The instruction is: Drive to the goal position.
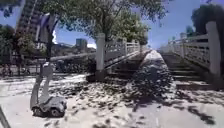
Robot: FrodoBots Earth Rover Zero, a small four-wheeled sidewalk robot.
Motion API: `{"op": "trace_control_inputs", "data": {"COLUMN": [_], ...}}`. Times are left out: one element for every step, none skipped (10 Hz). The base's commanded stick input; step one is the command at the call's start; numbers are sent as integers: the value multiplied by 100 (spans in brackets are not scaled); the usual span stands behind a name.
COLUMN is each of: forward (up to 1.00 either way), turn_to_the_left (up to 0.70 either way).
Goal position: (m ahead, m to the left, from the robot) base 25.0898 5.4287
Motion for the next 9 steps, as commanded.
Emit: {"op": "trace_control_inputs", "data": {"forward": [45, 45, 45, 45, 45, 45, 45, 45, 45], "turn_to_the_left": [-27, -27, -27, -27, -27, -27, -27, -21, -14]}}
